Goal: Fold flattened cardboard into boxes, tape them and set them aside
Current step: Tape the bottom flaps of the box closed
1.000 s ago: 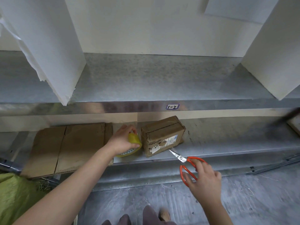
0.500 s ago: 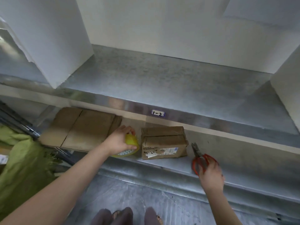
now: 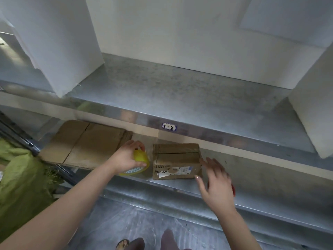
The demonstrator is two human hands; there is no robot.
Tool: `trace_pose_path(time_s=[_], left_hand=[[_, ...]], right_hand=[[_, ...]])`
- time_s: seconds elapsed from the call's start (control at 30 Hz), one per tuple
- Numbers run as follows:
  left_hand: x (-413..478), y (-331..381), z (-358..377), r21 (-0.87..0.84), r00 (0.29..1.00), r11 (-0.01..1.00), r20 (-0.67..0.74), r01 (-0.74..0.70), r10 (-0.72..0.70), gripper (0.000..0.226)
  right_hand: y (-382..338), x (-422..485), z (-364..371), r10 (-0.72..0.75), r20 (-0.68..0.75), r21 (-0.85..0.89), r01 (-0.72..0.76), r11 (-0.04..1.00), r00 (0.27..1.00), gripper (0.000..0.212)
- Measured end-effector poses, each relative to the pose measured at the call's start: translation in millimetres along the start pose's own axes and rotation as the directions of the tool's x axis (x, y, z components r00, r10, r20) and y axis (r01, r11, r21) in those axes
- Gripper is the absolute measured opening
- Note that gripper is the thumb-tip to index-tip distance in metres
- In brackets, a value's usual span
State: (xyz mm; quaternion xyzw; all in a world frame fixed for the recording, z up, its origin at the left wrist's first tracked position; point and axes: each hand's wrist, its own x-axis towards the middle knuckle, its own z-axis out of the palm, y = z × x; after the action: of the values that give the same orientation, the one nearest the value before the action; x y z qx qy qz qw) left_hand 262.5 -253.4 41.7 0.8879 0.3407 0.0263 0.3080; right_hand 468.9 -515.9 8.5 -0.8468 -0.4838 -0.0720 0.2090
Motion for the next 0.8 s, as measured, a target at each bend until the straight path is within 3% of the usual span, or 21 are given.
trace_pose_path(time_s=[0.1,0.27,0.47,0.6,0.8], left_hand=[[0,0,-2,0.001,1.000,1.000,0.016,-0.023,0.023,0.049],[-3,-1,-2,-0.014,0.998,0.998,0.029,-0.053,0.054,0.050],[0,-12,-14,-0.041,0.998,0.998,0.040,-0.056,0.058,0.051],[8,-14,-14,0.016,0.995,0.998,0.080,-0.059,0.057,0.050],[22,-13,-13,0.190,0.985,0.967,-0.014,-0.168,0.174,0.042]], right_hand=[[-25,27,1,-0.072,0.048,0.021,0.071,0.997,0.996,0.056],[-35,60,23,-0.080,0.324,0.015,0.080,0.997,0.943,0.068],[-47,42,23,0.000,0.200,0.050,-0.010,0.999,0.980,0.067],[-49,41,29,0.030,0.232,0.130,-0.061,0.990,0.972,0.083],[-47,51,31,0.065,0.300,0.076,-0.092,0.993,0.952,0.099]])
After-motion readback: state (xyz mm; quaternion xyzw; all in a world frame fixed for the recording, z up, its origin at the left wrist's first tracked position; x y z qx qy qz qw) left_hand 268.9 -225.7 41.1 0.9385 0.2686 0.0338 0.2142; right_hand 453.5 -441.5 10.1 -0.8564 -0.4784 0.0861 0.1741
